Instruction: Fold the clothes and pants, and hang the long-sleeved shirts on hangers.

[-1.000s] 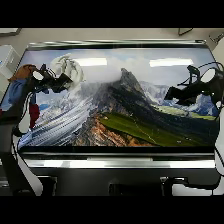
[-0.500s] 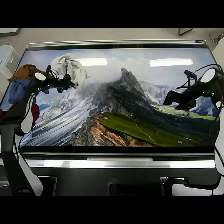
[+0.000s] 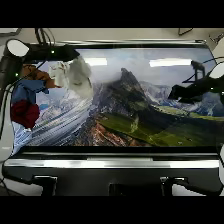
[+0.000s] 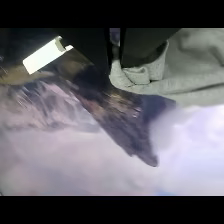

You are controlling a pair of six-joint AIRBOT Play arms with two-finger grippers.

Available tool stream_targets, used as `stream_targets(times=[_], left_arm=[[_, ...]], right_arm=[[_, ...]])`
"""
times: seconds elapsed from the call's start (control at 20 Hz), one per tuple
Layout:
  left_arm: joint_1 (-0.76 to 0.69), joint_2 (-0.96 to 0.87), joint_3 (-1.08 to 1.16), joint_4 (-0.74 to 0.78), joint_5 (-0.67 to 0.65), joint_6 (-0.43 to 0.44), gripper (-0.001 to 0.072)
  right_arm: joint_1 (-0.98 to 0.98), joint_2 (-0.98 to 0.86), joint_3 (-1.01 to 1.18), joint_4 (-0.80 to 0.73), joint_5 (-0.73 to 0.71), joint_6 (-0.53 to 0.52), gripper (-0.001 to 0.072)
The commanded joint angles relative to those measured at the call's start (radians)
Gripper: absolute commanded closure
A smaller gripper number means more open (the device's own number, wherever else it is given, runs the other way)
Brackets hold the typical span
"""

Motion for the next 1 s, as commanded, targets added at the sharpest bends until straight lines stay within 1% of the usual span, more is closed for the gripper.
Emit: stream_targets(times=[0.0, 0.05, 0.15, 0.2, 0.25, 0.3, 0.35, 0.4, 0.45, 0.55, 0.6, 0.65, 0.7, 0.75, 0.85, 0.95], left_arm=[[-0.275, 0.19, -0.118, 0.048, 0.005, 0.04, 0.0688], [-0.367, 0.19, -0.158, 0.048, 0.035, 0.029, 0.0688], [-0.546, 0.155, -0.259, 0.048, 0.161, 0.003, 0.0688], [-0.623, 0.121, -0.314, 0.053, 0.24, -0.02, 0.0688], [-0.681, 0.077, -0.356, 0.055, 0.309, -0.072, 0.0687], [-0.728, 0.018, -0.382, 0.054, 0.355, -0.156, 0.0685], [-0.757, -0.045, -0.381, 0.053, 0.359, -0.228, 0.0585], [-0.766, -0.092, -0.372, 0.037, 0.343, -0.277, 0.0239], [-0.754, -0.12, -0.357, 0.01, 0.304, -0.327, 0.0007], [-0.658, -0.119, -0.325, 0.014, 0.196, -0.335, -0.0005], [-0.584, -0.106, -0.305, 0.031, 0.136, -0.324, -0.0005], [-0.486, -0.089, -0.279, 0.045, 0.058, -0.295, -0.0005], [-0.387, -0.076, -0.256, 0.06, -0.02, -0.278, -0.0005], [-0.275, -0.063, -0.243, 0.079, -0.103, -0.278, -0.0005], [-0.067, -0.053, -0.246, 0.145, -0.287, -0.278, -0.0005], [0.106, -0.053, -0.289, 0.2, -0.415, -0.278, -0.0004]], right_arm=[[0.001, 0.136, 0.08, -0.047, -0.146, -0.014, 0.015], [0.001, 0.189, 0.096, -0.068, -0.22, -0.013, 0.015], [0.001, 0.288, 0.098, -0.092, -0.369, -0.013, 0.015], [0.001, 0.325, 0.098, -0.098, -0.413, -0.013, 0.015], [0.001, 0.356, 0.098, -0.098, -0.429, -0.013, 0.015], [0.001, 0.375, 0.098, -0.098, -0.41, -0.013, 0.015], [0.001, 0.383, 0.098, -0.098, -0.36, -0.013, 0.0149], [0.001, 0.381, 0.098, -0.098, -0.283, -0.013, 0.0149], [0.001, 0.371, 0.098, -0.099, -0.179, -0.013, 0.0148], [0.001, 0.331, 0.093, -0.099, 0.056, -0.014, 0.0143], [0.001, 0.307, 0.081, -0.091, 0.153, -0.013, 0.0129], [0.001, 0.289, 0.045, -0.067, 0.224, -0.013, 0.0125], [0.001, 0.284, -0.021, -0.027, 0.256, -0.013, 0.0049], [0.001, 0.285, -0.101, 0.019, 0.265, -0.013, 0.0007], [0.001, 0.286, -0.289, 0.097, 0.278, -0.014, 0.0007], [0.001, 0.291, -0.472, 0.131, 0.257, -0.018, 0.0015]])
